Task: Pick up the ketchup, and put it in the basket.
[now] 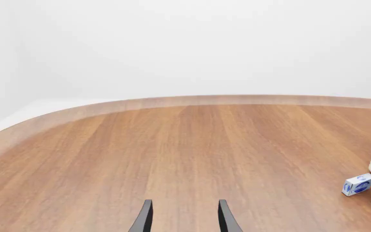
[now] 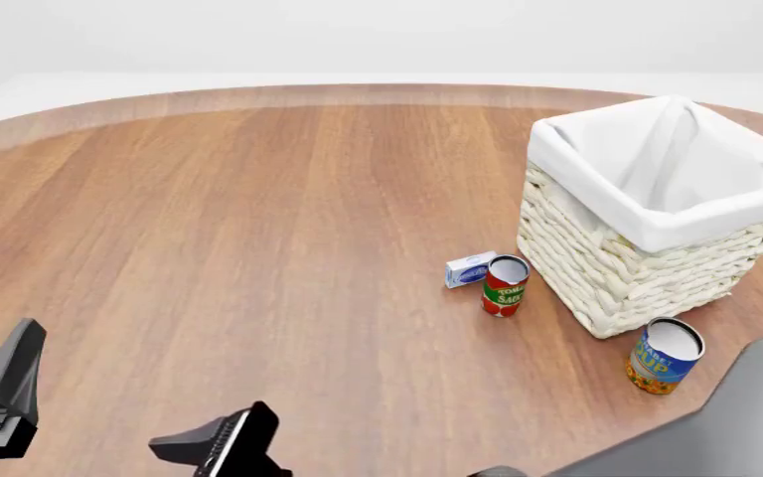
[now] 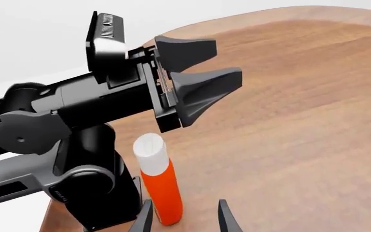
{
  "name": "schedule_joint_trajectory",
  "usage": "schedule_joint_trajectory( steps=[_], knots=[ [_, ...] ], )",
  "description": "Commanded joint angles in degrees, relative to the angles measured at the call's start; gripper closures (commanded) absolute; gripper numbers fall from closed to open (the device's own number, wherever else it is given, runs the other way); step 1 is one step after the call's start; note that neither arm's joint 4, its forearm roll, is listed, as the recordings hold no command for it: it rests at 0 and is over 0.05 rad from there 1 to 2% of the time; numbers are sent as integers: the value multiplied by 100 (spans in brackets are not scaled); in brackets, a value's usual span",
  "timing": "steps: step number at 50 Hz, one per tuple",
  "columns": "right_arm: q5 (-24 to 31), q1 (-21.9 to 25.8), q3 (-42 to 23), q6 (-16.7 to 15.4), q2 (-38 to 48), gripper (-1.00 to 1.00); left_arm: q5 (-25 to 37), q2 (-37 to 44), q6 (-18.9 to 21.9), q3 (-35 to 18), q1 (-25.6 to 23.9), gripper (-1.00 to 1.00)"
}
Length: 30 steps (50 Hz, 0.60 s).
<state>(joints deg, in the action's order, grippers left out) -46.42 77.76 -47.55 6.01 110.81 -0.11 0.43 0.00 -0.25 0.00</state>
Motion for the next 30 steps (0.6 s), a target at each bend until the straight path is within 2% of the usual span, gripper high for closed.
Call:
schedule_joint_trajectory(
  steps=[1, 30],
  knots=[
    [79, -25, -156, 9, 105, -100, 0, 0, 0, 0, 0, -100],
    [199, -34, -462, 37, 377, -100, 0, 0, 0, 0, 0, -100]
  ],
)
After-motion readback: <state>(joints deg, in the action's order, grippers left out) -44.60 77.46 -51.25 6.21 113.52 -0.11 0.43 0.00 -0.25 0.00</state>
